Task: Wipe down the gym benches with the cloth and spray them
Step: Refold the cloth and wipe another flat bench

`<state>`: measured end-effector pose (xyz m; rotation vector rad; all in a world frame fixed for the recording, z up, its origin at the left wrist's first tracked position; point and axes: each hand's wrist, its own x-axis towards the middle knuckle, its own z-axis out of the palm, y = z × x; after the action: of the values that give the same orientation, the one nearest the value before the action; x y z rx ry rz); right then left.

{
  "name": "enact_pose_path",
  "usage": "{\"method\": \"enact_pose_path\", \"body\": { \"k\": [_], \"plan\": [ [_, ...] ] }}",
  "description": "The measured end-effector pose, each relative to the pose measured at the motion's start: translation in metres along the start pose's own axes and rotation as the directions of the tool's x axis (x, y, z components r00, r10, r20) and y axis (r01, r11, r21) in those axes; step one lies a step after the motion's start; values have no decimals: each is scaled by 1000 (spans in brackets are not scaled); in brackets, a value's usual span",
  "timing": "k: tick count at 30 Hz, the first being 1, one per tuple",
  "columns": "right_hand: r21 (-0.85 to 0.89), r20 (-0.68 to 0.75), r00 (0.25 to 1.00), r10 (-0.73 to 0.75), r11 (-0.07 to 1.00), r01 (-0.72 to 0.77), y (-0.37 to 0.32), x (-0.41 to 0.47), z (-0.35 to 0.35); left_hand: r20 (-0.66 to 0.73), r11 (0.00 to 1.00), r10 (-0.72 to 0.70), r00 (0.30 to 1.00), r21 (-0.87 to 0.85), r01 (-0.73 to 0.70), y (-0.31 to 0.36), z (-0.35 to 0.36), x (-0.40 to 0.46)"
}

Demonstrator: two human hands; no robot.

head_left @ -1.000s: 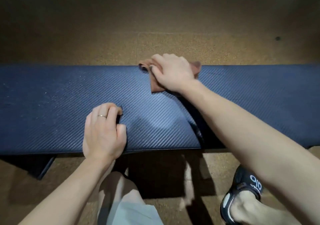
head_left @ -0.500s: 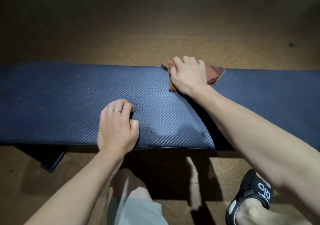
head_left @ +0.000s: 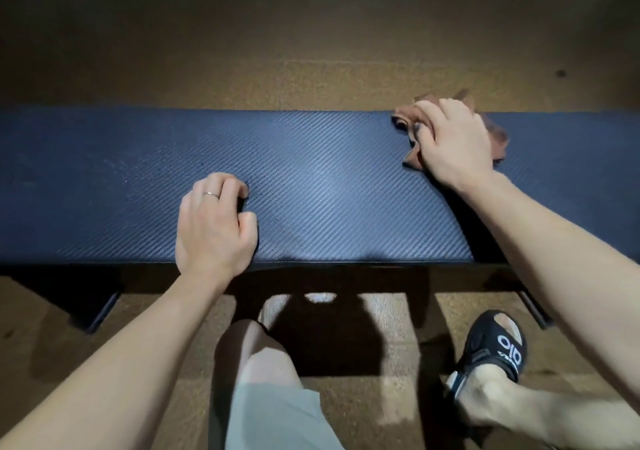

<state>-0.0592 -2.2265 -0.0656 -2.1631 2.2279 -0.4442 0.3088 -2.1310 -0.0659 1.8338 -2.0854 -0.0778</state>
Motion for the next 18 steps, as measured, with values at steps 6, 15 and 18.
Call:
{"method": "enact_pose_path", "body": {
  "k": [6, 15, 18],
  "plan": [
    [49, 17, 982, -190, 981, 189, -118, -91, 1, -11, 1000, 17, 1000, 16, -17, -2, 2, 1],
    [38, 180, 838, -515, 855, 517, -100, -166, -9, -5, 999, 25, 1000, -47, -25, -6, -1, -1],
    [-29, 224, 828, -514, 846, 532, -43, -175, -28, -13, 997, 11, 1000, -74, -11, -7, 0, 0]
  ]
}}
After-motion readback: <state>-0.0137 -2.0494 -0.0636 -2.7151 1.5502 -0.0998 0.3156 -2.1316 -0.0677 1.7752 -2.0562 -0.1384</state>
